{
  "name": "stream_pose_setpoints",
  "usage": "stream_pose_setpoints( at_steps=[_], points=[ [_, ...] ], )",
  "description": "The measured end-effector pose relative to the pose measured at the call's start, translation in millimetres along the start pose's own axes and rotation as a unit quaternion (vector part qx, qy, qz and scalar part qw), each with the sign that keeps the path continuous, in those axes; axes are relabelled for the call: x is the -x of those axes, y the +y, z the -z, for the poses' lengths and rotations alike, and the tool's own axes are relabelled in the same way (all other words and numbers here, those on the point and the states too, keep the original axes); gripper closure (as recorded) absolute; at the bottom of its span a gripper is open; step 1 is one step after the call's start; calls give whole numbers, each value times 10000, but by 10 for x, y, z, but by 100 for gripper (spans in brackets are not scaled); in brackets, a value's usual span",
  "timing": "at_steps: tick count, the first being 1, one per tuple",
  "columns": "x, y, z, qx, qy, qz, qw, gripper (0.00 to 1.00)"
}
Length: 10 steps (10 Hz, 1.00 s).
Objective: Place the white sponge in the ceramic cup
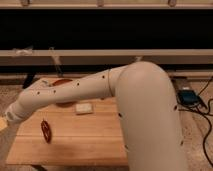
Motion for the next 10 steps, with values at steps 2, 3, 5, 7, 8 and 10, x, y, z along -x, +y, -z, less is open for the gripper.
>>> stream_pose_setpoints(
  at_steps=[2, 3, 5, 7, 8, 10],
  points=[
    [0, 0, 0, 0, 0, 0, 10000, 20],
    [0, 0, 0, 0, 0, -1, 10000, 20],
    [0, 0, 0, 0, 0, 0, 10000, 20],
    [0, 0, 0, 0, 0, 0, 10000, 20],
    [0, 0, 0, 0, 0, 0, 10000, 20],
    [-9, -18, 7, -38, 25, -22, 10000, 20]
  ],
)
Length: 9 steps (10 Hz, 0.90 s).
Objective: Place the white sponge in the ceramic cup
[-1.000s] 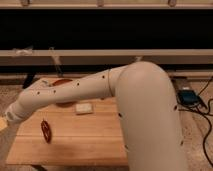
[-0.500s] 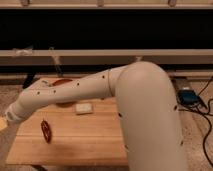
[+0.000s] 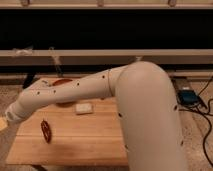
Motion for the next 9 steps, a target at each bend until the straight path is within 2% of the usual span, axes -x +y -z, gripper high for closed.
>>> stream_pose_setpoints(
  at_steps=[2, 4, 7, 9],
  points=[
    [-80, -160, 117, -179, 250, -93, 9995, 20],
    [-217, -425, 379, -368, 433, -201, 9982, 20],
    [-622, -873, 980, -750, 725, -399, 9937, 20],
    [-836, -1302, 1386, -1038, 1000, -374, 9888, 20]
  ],
)
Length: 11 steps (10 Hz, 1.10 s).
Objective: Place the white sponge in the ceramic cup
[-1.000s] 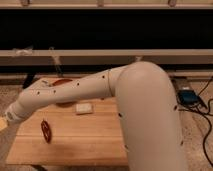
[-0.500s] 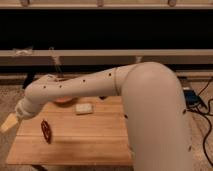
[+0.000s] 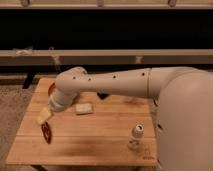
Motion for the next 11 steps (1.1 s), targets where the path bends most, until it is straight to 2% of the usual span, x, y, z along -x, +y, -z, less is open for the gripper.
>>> stream_pose_setpoints(
  at_steps=[2, 3, 6, 8, 11],
  points=[
    [-114, -464, 69, -225, 337, 228, 9989, 20],
    [-135, -686, 32, -300, 509, 416, 9974, 20],
    [-251, -1241, -66, -425, 863, 798, 9922, 20],
    [-341, -1405, -86, -495, 999, 949, 9892, 20],
    [-465, -1642, -43, -578, 1127, 1016, 9867, 20]
  ],
)
